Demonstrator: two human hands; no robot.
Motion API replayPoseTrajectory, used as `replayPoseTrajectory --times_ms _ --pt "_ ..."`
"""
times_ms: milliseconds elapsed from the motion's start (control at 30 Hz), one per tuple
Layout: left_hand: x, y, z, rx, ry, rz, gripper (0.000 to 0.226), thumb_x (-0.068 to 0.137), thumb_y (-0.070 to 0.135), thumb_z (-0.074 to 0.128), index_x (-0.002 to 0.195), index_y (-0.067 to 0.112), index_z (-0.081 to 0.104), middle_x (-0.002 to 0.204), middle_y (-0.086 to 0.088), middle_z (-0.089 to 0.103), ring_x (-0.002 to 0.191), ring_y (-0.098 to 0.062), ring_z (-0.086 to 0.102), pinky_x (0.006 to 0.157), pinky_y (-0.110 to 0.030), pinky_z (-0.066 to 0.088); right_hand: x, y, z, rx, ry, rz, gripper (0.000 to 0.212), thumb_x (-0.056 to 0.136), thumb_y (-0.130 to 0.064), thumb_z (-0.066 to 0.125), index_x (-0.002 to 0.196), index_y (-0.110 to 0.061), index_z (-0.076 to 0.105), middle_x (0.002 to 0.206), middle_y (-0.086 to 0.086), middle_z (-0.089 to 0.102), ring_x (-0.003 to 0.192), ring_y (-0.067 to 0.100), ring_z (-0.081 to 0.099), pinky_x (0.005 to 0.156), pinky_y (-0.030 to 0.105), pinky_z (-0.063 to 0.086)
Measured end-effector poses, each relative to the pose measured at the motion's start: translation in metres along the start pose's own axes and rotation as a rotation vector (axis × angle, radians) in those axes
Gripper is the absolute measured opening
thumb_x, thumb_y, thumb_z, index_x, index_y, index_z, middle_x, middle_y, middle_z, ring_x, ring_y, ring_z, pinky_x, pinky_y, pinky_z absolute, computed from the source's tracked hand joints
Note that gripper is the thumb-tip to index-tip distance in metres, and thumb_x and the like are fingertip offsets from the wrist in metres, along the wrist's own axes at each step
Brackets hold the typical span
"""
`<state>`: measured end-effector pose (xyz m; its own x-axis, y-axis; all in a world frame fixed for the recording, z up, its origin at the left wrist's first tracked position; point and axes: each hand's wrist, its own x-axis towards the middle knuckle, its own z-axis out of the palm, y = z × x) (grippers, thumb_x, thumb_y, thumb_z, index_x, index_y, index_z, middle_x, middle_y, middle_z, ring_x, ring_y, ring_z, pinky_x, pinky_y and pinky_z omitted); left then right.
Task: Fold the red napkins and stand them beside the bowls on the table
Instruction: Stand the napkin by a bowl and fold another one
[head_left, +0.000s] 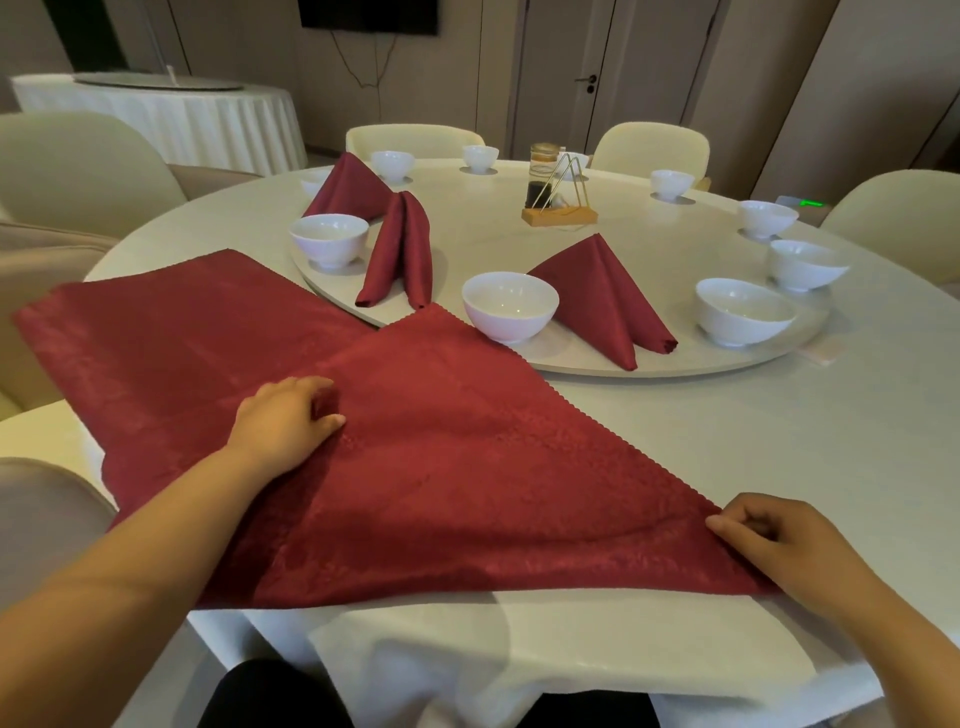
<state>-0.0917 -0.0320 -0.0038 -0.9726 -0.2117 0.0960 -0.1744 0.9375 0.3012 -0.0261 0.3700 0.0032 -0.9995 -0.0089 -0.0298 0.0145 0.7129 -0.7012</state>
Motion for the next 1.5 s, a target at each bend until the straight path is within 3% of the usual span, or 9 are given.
replayPoseTrajectory --times_ms 200,367,767,900,1133,1233,1300,1367,1500 --pt "0.011 0.005 -0.004 -0.246 0.047 0.011 0.042 0.084 0.01 0.063 0.125 0.01 0.054 0.125 -0.012 0.058 0.118 -0.026 0.05 0.099 -0.034 0.035 0.004 0.005 0.002 -0.148 0.097 0.025 0.027 0.085 -0.024 0.061 0.059 -0.018 0.06 0.054 -0.003 0.06 0.057 0.015 0.055 0.057 0.029 0.039" --pt "0.036 0.011 -0.01 -0.372 0.169 -0.014 0.039 0.085 0.009 0.063 0.123 0.009 0.056 0.125 -0.014 0.057 0.119 -0.028 0.049 0.102 -0.036 0.034 0.005 0.001 0.005 -0.267 0.191 0.038 0.027 0.086 -0.03 0.059 0.06 -0.021 0.056 0.057 -0.002 0.06 0.059 0.015 0.054 0.051 0.026 0.033" --pt "0.068 0.02 0.011 -0.425 0.151 -0.02 0.032 0.088 0.011 0.059 0.12 0.006 0.058 0.122 -0.014 0.059 0.115 -0.032 0.05 0.102 -0.039 0.034 0.024 0.006 0.019 -0.334 0.328 0.1 0.027 0.086 -0.03 0.06 0.061 -0.022 0.052 0.055 -0.005 0.057 0.058 0.019 0.052 0.05 0.025 0.031" --pt "0.073 0.022 0.018 -0.395 0.165 -0.014 0.032 0.089 0.013 0.058 0.121 0.008 0.057 0.122 -0.012 0.059 0.115 -0.031 0.05 0.101 -0.037 0.033 0.024 0.006 0.019 -0.33 0.319 0.111 0.025 0.085 -0.026 0.061 0.063 -0.019 0.052 0.055 -0.004 0.057 0.057 0.02 0.051 0.05 0.025 0.031" --pt "0.072 0.037 0.008 0.057 0.156 0.021 0.046 0.092 0.014 0.048 0.137 0.012 0.041 0.133 -0.015 0.049 0.123 -0.035 0.041 0.104 -0.04 0.021 0.025 0.003 0.021 -0.339 0.327 0.133 0.026 0.086 -0.023 0.059 0.062 -0.02 0.048 0.058 -0.003 0.056 0.059 0.023 0.051 0.05 0.024 0.03" --pt "0.042 0.056 0.0 0.03 0.084 0.164 0.049 0.094 0.014 0.042 0.142 0.015 0.033 0.145 -0.009 0.036 0.133 -0.025 0.032 0.11 -0.037 0.013 0.023 0.001 0.022 -0.346 0.326 0.159 0.027 0.086 -0.024 0.057 0.062 -0.021 0.045 0.058 -0.002 0.055 0.061 0.024 0.051 0.051 0.026 0.03" --pt "0.008 0.063 0.002 0.015 -0.063 0.292 0.049 0.098 0.029 0.032 0.145 0.022 0.022 0.152 0.001 0.024 0.139 -0.013 0.02 0.112 -0.03 0.007 0.023 0.0 0.022 -0.349 0.32 0.171 0.027 0.086 -0.025 0.057 0.063 -0.022 0.044 0.058 -0.003 0.055 0.061 0.024 0.051 0.052 0.027 0.031" --pt "-0.03 0.068 0.007 0.04 -0.186 0.406 0.072 0.083 0.059 0.008 0.146 0.027 0.013 0.154 0.009 0.014 0.141 -0.005 0.01 0.111 -0.024 0.003 0.022 -0.002 0.021 -0.342 0.31 0.181 0.028 0.087 -0.025 0.057 0.063 -0.024 0.042 0.059 -0.005 0.053 0.062 0.023 0.051 0.053 0.027 0.031" --pt "-0.065 0.071 0.028 0.073 -0.279 0.449 0.133 0.03 0.081 -0.034 0.147 0.029 0.003 0.155 0.012 0.0 0.141 -0.002 -0.003 0.104 -0.015 -0.007 0.024 -0.009 0.013 -0.352 0.184 0.254 0.021 0.089 -0.029 0.054 0.07 -0.027 0.046 0.07 -0.01 0.055 0.072 0.02 0.053 0.06 0.028 0.035"
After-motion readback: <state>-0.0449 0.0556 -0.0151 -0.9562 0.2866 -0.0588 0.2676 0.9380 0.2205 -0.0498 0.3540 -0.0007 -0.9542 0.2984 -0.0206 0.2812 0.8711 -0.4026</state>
